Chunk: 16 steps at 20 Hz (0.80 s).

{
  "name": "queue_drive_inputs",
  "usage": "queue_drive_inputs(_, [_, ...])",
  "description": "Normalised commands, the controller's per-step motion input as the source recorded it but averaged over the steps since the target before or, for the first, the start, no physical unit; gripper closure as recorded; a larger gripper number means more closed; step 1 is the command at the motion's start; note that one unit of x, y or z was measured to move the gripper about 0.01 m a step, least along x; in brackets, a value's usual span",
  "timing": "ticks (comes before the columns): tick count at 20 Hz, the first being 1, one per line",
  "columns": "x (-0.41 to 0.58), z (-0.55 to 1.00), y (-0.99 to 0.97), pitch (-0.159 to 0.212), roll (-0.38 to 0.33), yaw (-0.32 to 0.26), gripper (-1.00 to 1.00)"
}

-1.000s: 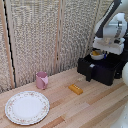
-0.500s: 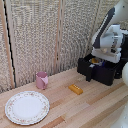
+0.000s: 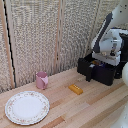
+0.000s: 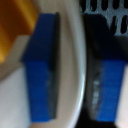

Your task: Please go towards the air fryer and gently seize its handle using your gripper. Slowly reveal the interior of the air fryer by pulling the handle outward. Head to the bowl filled with hot dogs and firmly but gently grasp it. Carefully place it inside the now-open air fryer.

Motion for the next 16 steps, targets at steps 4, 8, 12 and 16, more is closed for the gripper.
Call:
queue_drive_inputs(4, [-0.022, 0.43, 0.1, 0.034, 0.043, -0.023, -1.0])
queue_drive_inputs(8, [0.0, 0.46, 0.28, 0.045, 0.064, -0.016, -1.0])
queue_drive_inputs(12, [0.004, 0.48, 0.3, 0.049, 0.039, -0.02, -1.0])
queue_drive_inputs(16, [0.029, 0.69, 0.17, 0.036, 0.043, -0.058, -1.0])
